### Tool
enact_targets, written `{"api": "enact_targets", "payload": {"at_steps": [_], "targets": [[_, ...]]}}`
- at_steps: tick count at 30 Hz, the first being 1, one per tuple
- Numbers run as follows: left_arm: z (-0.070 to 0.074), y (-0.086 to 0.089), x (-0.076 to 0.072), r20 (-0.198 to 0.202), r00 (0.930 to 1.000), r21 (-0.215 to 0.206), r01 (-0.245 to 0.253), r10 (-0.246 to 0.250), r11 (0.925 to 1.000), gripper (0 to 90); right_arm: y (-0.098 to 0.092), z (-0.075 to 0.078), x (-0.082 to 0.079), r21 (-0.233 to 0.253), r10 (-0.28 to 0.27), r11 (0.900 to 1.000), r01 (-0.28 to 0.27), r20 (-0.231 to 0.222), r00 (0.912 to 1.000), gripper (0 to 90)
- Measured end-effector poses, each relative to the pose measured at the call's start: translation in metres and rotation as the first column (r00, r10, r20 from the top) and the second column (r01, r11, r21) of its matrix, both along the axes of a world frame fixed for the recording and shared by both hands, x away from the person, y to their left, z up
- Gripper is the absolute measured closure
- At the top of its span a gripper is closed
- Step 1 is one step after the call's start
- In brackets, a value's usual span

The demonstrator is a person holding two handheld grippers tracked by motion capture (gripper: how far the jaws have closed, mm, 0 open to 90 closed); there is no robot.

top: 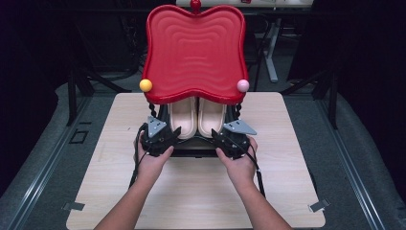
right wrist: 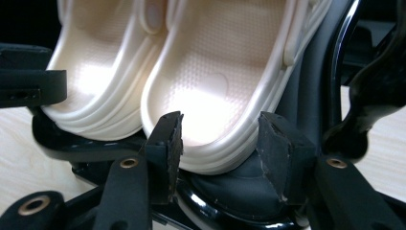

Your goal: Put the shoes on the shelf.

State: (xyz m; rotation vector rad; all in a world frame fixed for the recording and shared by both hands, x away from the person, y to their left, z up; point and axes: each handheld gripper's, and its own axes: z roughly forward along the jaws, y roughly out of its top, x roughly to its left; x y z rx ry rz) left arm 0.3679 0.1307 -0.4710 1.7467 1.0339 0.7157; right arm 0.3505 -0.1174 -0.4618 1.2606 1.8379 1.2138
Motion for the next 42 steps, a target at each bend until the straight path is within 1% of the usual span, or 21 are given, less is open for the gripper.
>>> {"api": "enact_targets", "payload": {"at_steps": [3, 5, 6, 7, 8, 10, 13, 15, 18, 19, 21, 23, 24, 26, 27, 29, 32, 35, 38, 40, 42], "targets": [[0.002, 0.002, -0.007, 0.012, 0.9998, 0.005, 0.013, -0.013, 0.9999, 48.8, 0.000, 0.004, -0.008, -0.020, 0.013, 1.000, -0.012, 0.030, 0.9995, 49.7], [0.004, 0.003, -0.011, 0.017, 0.9996, 0.010, 0.024, -0.024, 0.9997, 48.3, 0.000, 0.006, -0.012, -0.044, 0.020, 0.999, -0.018, 0.043, 0.9989, 49.1], [0.004, 0.004, -0.013, 0.018, 0.9994, 0.010, 0.028, -0.029, 0.9996, 47.9, 0.000, 0.007, -0.015, -0.067, 0.025, 0.998, -0.022, 0.049, 0.9985, 49.0], [0.005, 0.005, -0.016, 0.021, 0.9990, 0.014, 0.038, -0.038, 0.9992, 47.9, -0.001, 0.008, -0.017, -0.079, 0.028, 0.997, -0.024, 0.047, 0.9985, 49.0], [0.006, 0.007, -0.019, 0.028, 0.9984, 0.014, 0.049, -0.049, 0.9987, 47.6, -0.001, 0.008, -0.018, -0.078, 0.036, 0.996, -0.032, 0.053, 0.9980, 49.1], [0.007, 0.009, -0.025, 0.034, 0.9975, 0.018, 0.061, -0.062, 0.9980, 47.3, -0.005, 0.010, -0.023, -0.082, 0.055, 0.995, -0.051, 0.047, 0.9974, 49.2], [0.008, 0.015, -0.035, 0.045, 0.9958, 0.031, 0.078, -0.080, 0.9964, 46.9, -0.010, 0.011, -0.029, -0.085, 0.071, 0.994, -0.066, 0.056, 0.9959, 50.8], [0.008, 0.019, -0.040, 0.057, 0.9945, 0.030, 0.086, -0.088, 0.9958, 47.0, -0.015, 0.010, -0.035, -0.091, 0.076, 0.993, -0.070, 0.058, 0.9954, 51.6], [0.005, 0.027, -0.049, 0.056, 0.9943, 0.041, 0.089, -0.091, 0.9952, 47.0, -0.022, 0.010, -0.042, -0.097, 0.074, 0.993, -0.067, 0.062, 0.9954, 51.5], [0.003, 0.030, -0.052, 0.049, 0.9943, 0.046, 0.092, -0.095, 0.9947, 47.0, -0.025, 0.010, -0.045, -0.102, 0.071, 0.993, -0.065, 0.063, 0.9955, 51.4], [-0.001, 0.037, -0.057, 0.040, 0.9952, 0.063, 0.087, -0.090, 0.9942, 46.9, -0.032, 0.009, -0.052, -0.119, 0.062, 0.991, -0.054, 0.064, 0.9960, 51.3], [-0.005, 0.042, -0.060, 0.031, 0.9961, 0.056, 0.081, -0.083, 0.9951, 46.9, -0.038, 0.006, -0.057, -0.117, 0.055, 0.992, -0.046, 0.071, 0.9960, 51.3], [-0.007, 0.046, -0.062, 0.028, 0.9965, 0.059, 0.077, -0.079, 0.9953, 46.9, -0.041, 0.005, -0.059, -0.126, 0.055, 0.991, -0.046, 0.070, 0.9960, 51.2], [-0.012, 0.053, -0.066, 0.021, 0.9977, 0.053, 0.063, -0.064, 0.9966, 46.9, -0.047, 0.002, -0.064, -0.118, 0.058, 0.992, -0.050, 0.070, 0.9959, 51.0], [-0.015, 0.056, -0.068, 0.019, 0.9980, 0.056, 0.058, -0.060, 0.9967, 46.7, -0.051, 0.000, -0.067, -0.123, 0.053, 0.991, -0.045, 0.063, 0.9966, 51.0], [-0.019, 0.063, -0.072, 0.011, 0.9989, 0.076, 0.045, -0.046, 0.9961, 46.4, -0.057, -0.004, -0.070, -0.105, 0.045, 0.994, -0.038, 0.060, 0.9972, 50.8], [-0.025, 0.073, -0.077, -0.004, 0.9996, 0.075, 0.029, -0.029, 0.9968, 46.1, -0.066, -0.010, -0.077, -0.116, 0.034, 0.993, -0.028, 0.049, 0.9982, 50.2], [-0.030, 0.083, -0.084, -0.014, 0.9998, 0.074, 0.015, -0.014, 0.9972, 45.8, -0.073, -0.019, -0.083, -0.128, 0.025, 0.992, -0.018, 0.052, 0.9983, 49.0], [-0.037, 0.091, -0.091, -0.017, 0.9999, 0.079, 0.003, -0.001, 0.9969, 45.7, -0.080, -0.026, -0.089, -0.153, 0.012, 0.988, -0.004, 0.049, 0.9987, 48.3], [-0.040, 0.096, -0.094, -0.027, 0.9996, 0.089, 0.000, 0.002, 0.9961, 45.6, -0.085, -0.031, -0.091, -0.160, 0.004, 0.987, 0.003, 0.042, 0.9991, 47.9], [-0.045, 0.101, -0.095, -0.036, 0.9993, 0.082, -0.009, 0.012, 0.9966, 45.5, -0.090, -0.036, -0.092, -0.164, -0.005, 0.986, 0.011, 0.036, 0.9993, 47.5]]}}
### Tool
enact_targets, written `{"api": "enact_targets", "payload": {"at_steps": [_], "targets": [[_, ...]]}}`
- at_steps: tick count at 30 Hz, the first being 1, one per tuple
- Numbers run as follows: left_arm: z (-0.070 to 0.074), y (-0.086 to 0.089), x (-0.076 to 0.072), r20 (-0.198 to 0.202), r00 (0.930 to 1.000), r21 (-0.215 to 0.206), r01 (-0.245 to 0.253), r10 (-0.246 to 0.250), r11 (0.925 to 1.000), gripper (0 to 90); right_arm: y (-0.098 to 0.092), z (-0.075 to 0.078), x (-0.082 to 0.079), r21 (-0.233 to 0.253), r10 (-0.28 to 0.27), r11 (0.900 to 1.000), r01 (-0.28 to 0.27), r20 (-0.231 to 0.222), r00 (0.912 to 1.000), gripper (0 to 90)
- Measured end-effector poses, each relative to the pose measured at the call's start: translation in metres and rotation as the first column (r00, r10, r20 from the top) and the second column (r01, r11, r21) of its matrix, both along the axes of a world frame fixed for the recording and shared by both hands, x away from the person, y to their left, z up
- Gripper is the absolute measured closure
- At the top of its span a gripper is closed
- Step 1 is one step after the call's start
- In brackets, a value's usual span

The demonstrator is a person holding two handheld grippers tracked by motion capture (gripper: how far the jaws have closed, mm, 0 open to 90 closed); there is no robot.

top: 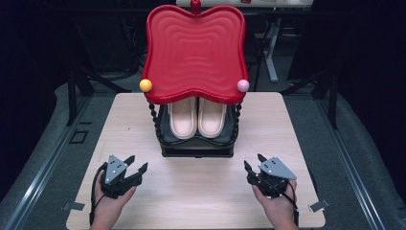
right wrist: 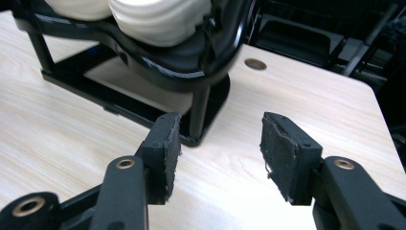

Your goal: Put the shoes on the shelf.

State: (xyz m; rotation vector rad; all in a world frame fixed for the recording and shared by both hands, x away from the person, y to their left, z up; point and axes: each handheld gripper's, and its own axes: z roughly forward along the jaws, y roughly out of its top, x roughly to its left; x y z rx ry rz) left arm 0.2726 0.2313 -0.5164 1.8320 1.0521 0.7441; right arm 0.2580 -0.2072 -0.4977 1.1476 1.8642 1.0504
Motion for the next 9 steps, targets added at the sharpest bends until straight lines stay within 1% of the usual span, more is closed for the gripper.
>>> {"api": "enact_targets", "payload": {"at_steps": [2, 4, 5, 6, 7, 8, 9], "targets": [[-0.005, 0.003, -0.001, -0.006, 1.0000, -0.003, -0.004, 0.004, 1.0000, 45.5, -0.003, -0.006, -0.001, 0.010, -0.003, 1.000, 0.003, 0.008, 1.0000, 46.5], [-0.011, 0.005, -0.001, -0.012, 0.9999, -0.006, -0.007, 0.007, 1.0000, 45.4, -0.006, -0.013, -0.002, -0.003, -0.001, 1.000, 0.001, 0.011, 0.9999, 45.8], [-0.015, 0.006, 0.000, -0.025, 0.9997, -0.015, -0.006, 0.006, 0.9999, 45.4, -0.006, -0.017, -0.002, -0.006, -0.001, 1.000, 0.001, 0.008, 1.0000, 45.8], [-0.017, 0.007, 0.001, -0.029, 0.9996, -0.015, -0.009, 0.008, 0.9998, 45.4, -0.007, -0.024, -0.001, -0.002, 0.001, 1.000, -0.001, -0.011, 0.9999, 45.8], [-0.019, 0.007, 0.001, -0.033, 0.9994, -0.011, -0.011, 0.011, 0.9999, 45.1, -0.008, -0.026, 0.000, -0.005, 0.004, 1.000, -0.004, -0.026, 0.9996, 45.8], [-0.021, 0.008, 0.002, -0.043, 0.9990, -0.020, -0.015, 0.014, 0.9997, 44.9, -0.008, -0.029, 0.001, 0.005, 0.008, 1.000, -0.007, -0.029, 0.9995, 45.8], [-0.022, 0.008, 0.003, -0.052, 0.9986, -0.031, -0.013, 0.011, 0.9995, 44.7, -0.009, -0.033, 0.003, 0.006, 0.007, 1.000, -0.006, -0.047, 0.9989, 45.8]]}}
